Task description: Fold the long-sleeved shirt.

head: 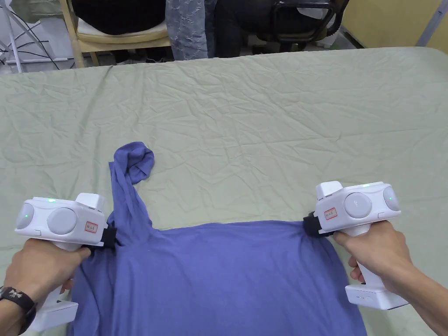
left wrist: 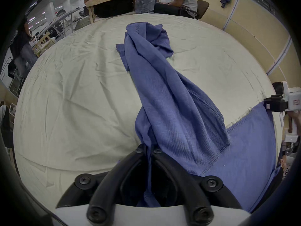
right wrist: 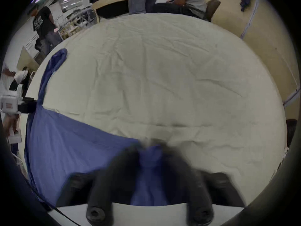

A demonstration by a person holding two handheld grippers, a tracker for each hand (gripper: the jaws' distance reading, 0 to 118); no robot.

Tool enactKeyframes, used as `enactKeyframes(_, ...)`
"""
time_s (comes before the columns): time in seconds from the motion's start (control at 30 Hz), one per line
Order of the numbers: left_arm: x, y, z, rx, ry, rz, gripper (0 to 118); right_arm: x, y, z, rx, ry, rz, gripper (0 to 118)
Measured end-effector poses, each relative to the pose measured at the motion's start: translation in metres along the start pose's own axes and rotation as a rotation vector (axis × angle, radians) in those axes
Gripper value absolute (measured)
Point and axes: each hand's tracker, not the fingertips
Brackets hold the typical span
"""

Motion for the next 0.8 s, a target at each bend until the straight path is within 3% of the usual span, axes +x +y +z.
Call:
enactKeyframes(0.07,0.0,0.0,0.005,0.008,0.005,0.001,4,-0.009,-0.002,0.004,-0.011,-0.05,-0.004,7)
enactKeyframes(0.27,0.001,0.003,0.062,0.099,-0.024,0.018,4,-0.028,-0.008,0.052,0.129,0.0,0.049,7)
enactKeyframes(0.33,0.005,0.005,0.089,0.126,-0.018,0.003,4,-0.037,-0.008,0.083,0.203,-0.014,0.1,7)
enactKeyframes(0.57,0.014,-0.008,0.177,0.248,-0.043,0.01,4,-0.047,-0.02,0.188,0.369,0.019,0.118,6)
enactKeyframes(0.8,0.017,-0.02,0.301,0.448,-0.048,-0.009,4,-0.061,-0.031,0.308,0.561,-0.013,0.156,6)
